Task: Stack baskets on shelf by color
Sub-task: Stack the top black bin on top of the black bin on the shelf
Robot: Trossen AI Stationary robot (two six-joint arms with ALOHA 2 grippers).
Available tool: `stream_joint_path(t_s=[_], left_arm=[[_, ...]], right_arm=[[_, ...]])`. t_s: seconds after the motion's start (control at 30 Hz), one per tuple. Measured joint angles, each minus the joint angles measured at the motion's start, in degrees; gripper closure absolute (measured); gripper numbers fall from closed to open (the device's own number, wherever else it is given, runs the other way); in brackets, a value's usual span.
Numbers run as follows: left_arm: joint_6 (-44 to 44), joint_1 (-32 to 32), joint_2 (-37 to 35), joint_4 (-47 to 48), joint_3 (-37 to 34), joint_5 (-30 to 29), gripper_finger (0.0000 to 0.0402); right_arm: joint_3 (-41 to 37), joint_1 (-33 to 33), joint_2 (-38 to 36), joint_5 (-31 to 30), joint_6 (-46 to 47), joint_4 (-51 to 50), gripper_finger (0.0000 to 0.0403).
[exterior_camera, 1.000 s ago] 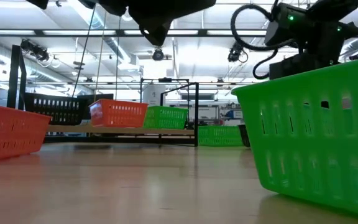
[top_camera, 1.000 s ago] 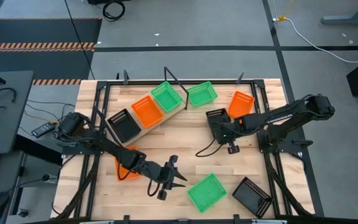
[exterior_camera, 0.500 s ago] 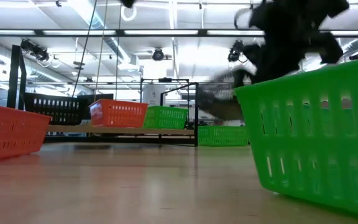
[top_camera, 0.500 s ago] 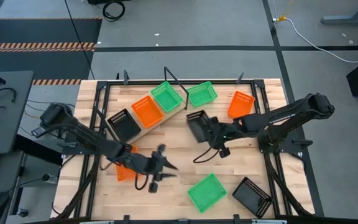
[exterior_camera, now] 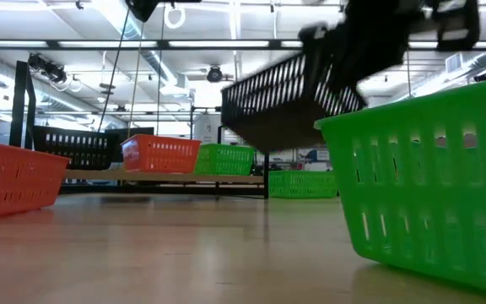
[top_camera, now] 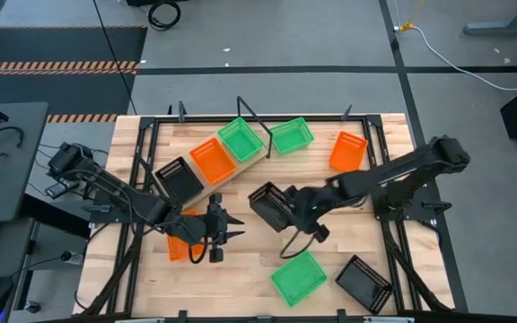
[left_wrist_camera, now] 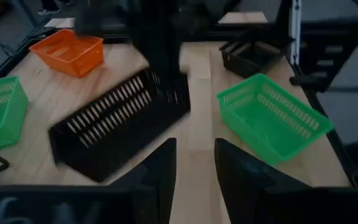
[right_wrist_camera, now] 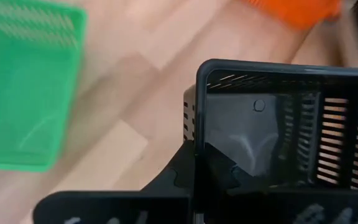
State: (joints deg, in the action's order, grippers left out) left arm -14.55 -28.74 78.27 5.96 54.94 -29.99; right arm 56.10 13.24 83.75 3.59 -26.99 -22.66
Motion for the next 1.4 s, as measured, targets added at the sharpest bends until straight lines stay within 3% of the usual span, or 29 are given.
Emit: stream_joint_path(t_s=[0.13,0.33,0.53,0.63,0.9,1.03,1.17,1.3,1.4], left_arm=[[-1.62,0.03,0.12,0.18,-0.02,-0.03,0.0285],[-1.84,-0.01,0.14,0.39,-0.02,-0.01,0.0285],[-8.13,-0.18,0.16,5.31,-0.02,0.17,0.0285],[-12.68,-0.90,0.20,8.75,-0.02,0.22,0.0285],[-17.74,-2.43,0.23,10.65,-0.02,0.25,0.0285],[-22.77,-2.04,0.79,9.90,-0.02,0.10,0.0285],[-28.29,-0.33,4.17,6.61,-0.04,1.68,0.0285],[-31.80,2.35,9.53,1.51,0.13,8.40,0.0285],[-35.48,4.20,13.18,3.84,2.74,12.61,0.0285]], right_arm=[[2.27,0.53,9.12,-2.51,0.20,1.22,0.0393],[13.08,0.96,20.73,-2.52,-0.09,1.62,0.0392],[23.72,0.96,27.87,-2.49,-0.16,-1.51,0.0387],[26.28,0.96,29.58,-2.49,0.09,-2.59,0.0361],[26.73,0.96,28.43,-2.69,4.08,-4.63,0.0233],[26.73,1.07,24.14,-6.07,9.02,-14.38,0.0189],[26.67,1.07,18.42,-10.75,16.99,-28.48,0.0175],[25.01,0.93,11.69,-14.20,24.46,-39.21,0.0179],[23.53,0.89,6.32,-14.71,28.88,-44.28,0.0186]])
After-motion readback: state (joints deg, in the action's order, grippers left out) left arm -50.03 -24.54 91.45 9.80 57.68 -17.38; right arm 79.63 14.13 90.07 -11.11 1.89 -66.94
